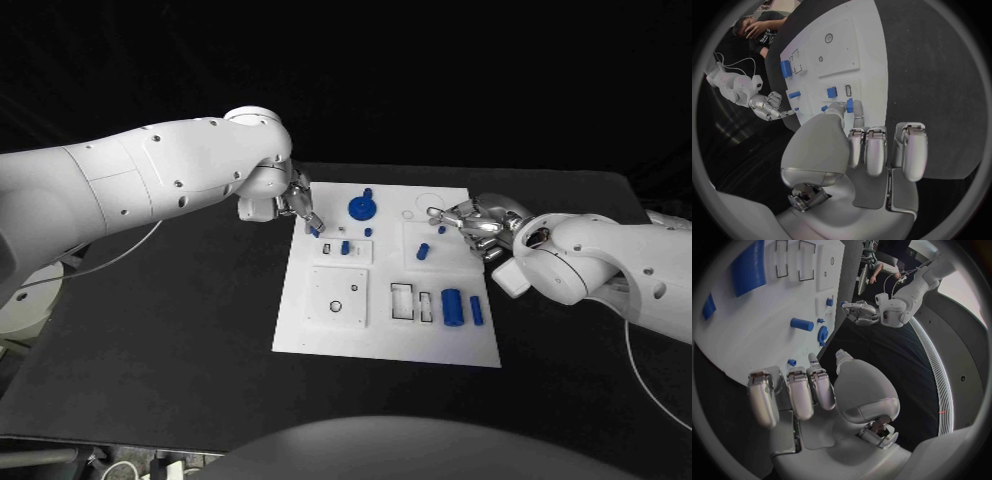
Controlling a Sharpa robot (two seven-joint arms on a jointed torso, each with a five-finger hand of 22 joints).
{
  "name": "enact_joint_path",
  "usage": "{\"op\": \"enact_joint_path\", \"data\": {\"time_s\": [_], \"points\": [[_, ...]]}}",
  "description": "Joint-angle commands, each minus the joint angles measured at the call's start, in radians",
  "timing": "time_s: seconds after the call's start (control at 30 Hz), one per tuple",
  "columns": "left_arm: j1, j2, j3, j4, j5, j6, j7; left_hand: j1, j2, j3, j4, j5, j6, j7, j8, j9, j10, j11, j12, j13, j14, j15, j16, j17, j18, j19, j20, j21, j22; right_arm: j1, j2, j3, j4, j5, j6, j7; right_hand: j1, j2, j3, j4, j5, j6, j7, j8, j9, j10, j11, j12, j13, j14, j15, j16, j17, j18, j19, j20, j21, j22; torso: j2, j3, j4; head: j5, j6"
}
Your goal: Assemble the parts on the task board
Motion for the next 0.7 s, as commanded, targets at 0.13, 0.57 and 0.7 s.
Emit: {"op": "enact_joint_path", "data": {"time_s": [0.13, 0.57, 0.7], "points": [[-0.001, -0.001, 0.0, 0.027, 0.019, -0.01, -0.099, 0.012, -0.005, 0.01, -0.001, 0.005, 0.026, -0.022, 0.003, 0.002, 0.102, -0.009, 0.002, 0.262, 0.104, -0.005, 0.003, 0.263, -0.015, 0.105, -0.01, 0.002, 0.263, -0.001, 0.001, 0.0, 0.001, -0.009, 0.0, 0.007, 0.01, 0.004, -0.002, -0.005, 0.004, -0.007, 0.028, 0.006, -0.001, 0.105, 0.01, 0.0, 0.263, 0.106, 0.007, 0.004, 0.263, -0.007, 0.106, 0.007, 0.004, 0.263, -0.001, -0.0004, 0.0003, -0.002, -0.001], [-0.018, 0.013, -0.001, 0.024, 0.012, 0.006, -0.106, 0.021, 0.002, 0.025, 0.0, 0.006, 0.025, -0.021, -0.001, 0.004, 0.102, -0.009, 0.002, 0.262, 0.104, -0.006, 0.003, 0.263, -0.015, 0.105, -0.011, 0.002, 0.263, -0.001, 0.001, 0.0, 0.004, -0.008, -0.013, 0.021, 0.011, 0.005, -0.002, -0.006, 0.005, -0.007, 0.027, 0.006, -0.001, 0.105, 0.01, 0.0, 0.263, 0.106, 0.007, 0.004, 0.263, -0.007, 0.106, 0.007, 0.004, 0.263, 0.001, -0.0008, 0.0005, 0.003, -0.004], [-0.024, 0.017, -0.001, 0.024, 0.002, 0.012, -0.108, 0.021, 0.002, 0.026, 0.0, 0.006, 0.024, -0.021, -0.001, 0.005, 0.102, -0.008, 0.002, 0.262, 0.104, -0.006, 0.003, 0.263, -0.015, 0.105, -0.011, 0.002, 0.263, -0.001, 0.001, 0.0, 0.005, -0.007, -0.013, 0.021, 0.011, 0.005, -0.002, -0.006, 0.006, -0.007, 0.027, 0.006, -0.001, 0.105, 0.01, 0.0, 0.263, 0.106, 0.007, 0.004, 0.263, -0.007, 0.106, 0.007, 0.004, 0.263, 0.0, -0.0005, -0.0005, 0.005, -0.007]]}}
